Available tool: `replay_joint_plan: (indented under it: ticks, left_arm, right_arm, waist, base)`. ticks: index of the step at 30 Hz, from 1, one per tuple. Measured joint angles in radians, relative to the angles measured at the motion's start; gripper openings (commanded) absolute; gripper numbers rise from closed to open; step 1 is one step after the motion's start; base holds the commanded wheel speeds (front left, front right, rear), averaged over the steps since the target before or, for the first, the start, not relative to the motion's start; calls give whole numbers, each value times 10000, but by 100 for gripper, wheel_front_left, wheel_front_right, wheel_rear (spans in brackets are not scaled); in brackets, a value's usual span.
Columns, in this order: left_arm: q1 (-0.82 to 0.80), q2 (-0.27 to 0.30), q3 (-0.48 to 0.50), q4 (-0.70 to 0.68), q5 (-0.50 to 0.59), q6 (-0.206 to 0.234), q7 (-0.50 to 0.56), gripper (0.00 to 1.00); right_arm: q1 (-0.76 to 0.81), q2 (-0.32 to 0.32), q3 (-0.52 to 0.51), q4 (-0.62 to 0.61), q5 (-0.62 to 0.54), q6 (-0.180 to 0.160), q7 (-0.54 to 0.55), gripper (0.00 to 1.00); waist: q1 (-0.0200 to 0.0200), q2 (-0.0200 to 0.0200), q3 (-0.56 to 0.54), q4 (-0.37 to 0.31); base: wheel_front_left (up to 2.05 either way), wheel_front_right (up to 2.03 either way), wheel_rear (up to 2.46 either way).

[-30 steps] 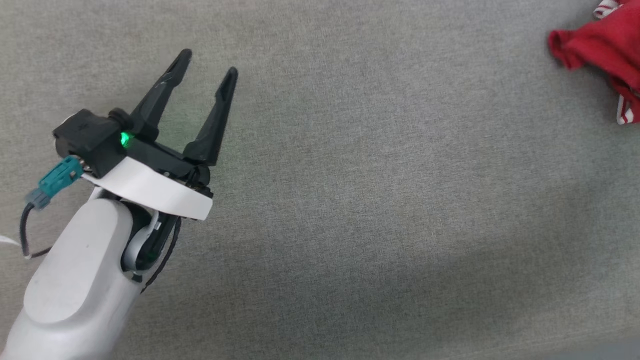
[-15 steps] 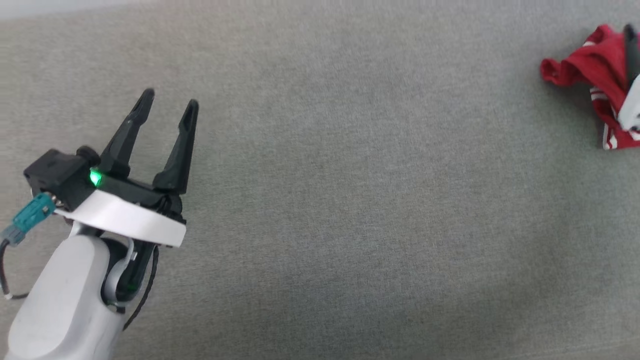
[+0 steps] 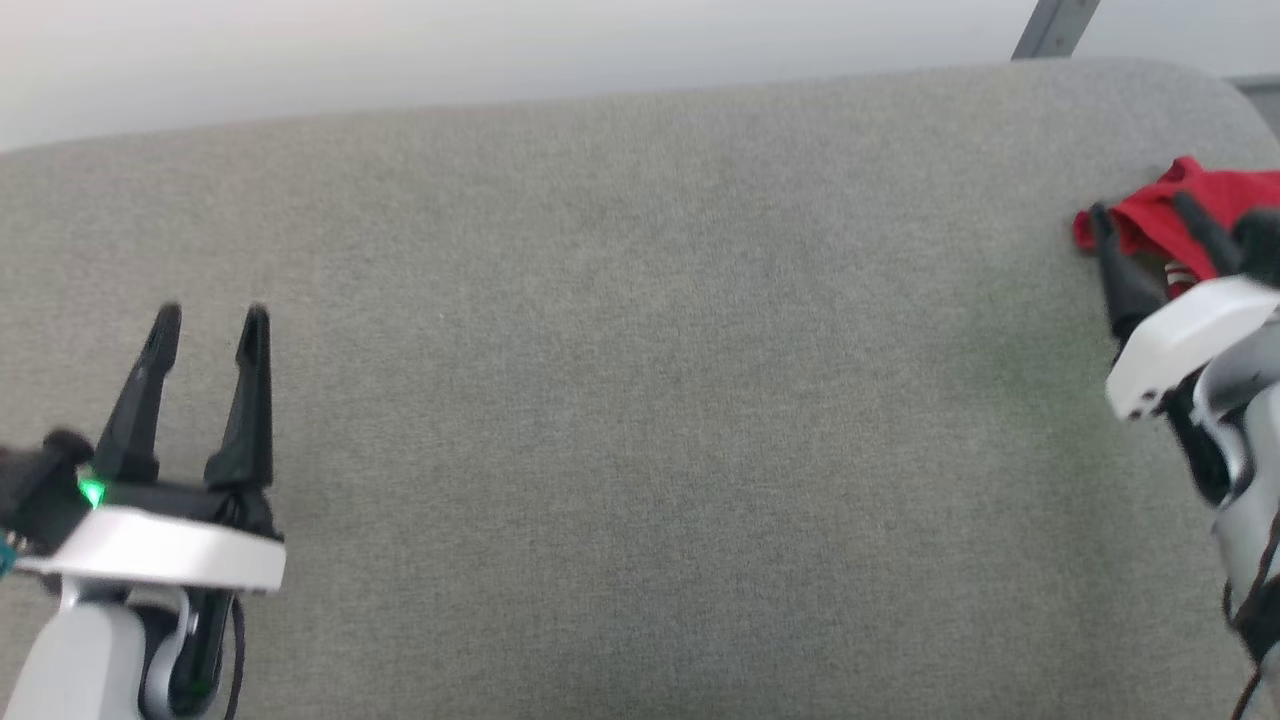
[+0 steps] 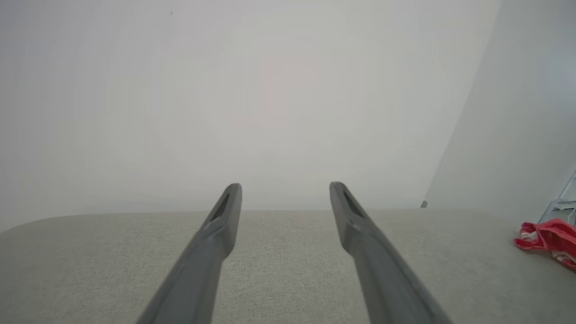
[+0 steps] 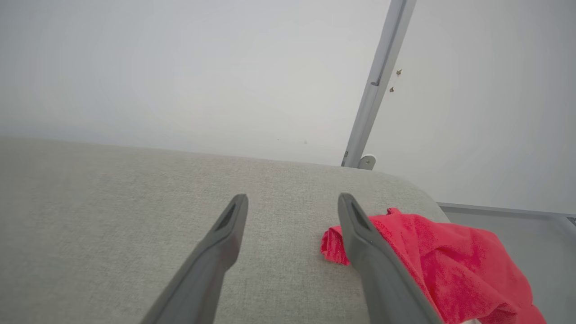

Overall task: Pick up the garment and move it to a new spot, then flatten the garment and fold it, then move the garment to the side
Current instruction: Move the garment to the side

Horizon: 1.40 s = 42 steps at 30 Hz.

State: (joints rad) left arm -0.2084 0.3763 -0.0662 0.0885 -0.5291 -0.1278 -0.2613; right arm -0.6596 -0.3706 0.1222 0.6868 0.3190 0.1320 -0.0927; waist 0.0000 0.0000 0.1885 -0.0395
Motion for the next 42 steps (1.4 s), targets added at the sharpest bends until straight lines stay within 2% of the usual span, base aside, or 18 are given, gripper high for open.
replay_joint_plan:
  ticks: [7, 17, 26, 42]
  left_arm:
    - [1561, -441, 1051, -522, 462, -2, 2, 100]
    - [3338, -819, 1639, -819, 533, -2, 2, 100]
    - [4312, -859, 1634, -694, 447, -2, 2, 100]
    - [4635, -1072, 1680, -637, 368, -2, 2, 100]
  right_arm:
    - [1210, 401, -96, -968, 48, 0, -690, 100]
    - [3258, 1026, -963, -2362, -249, 0, -1388, 100]
    - [5240, 1708, -1695, -3615, -550, -10, -1597, 100]
    - [7082, 2508, -2188, -4652, -738, -10, -1645, 100]
  waist:
    - [0, 0, -644, 15]
    - [0, 0, -1390, 115]
    - [0, 0, -1936, 357]
    - [0, 0, -2386, 546]
  base:
    - [0, 0, 0]
    - [0, 0, 0]
    - [0, 0, 0]
    - [0, 0, 0]
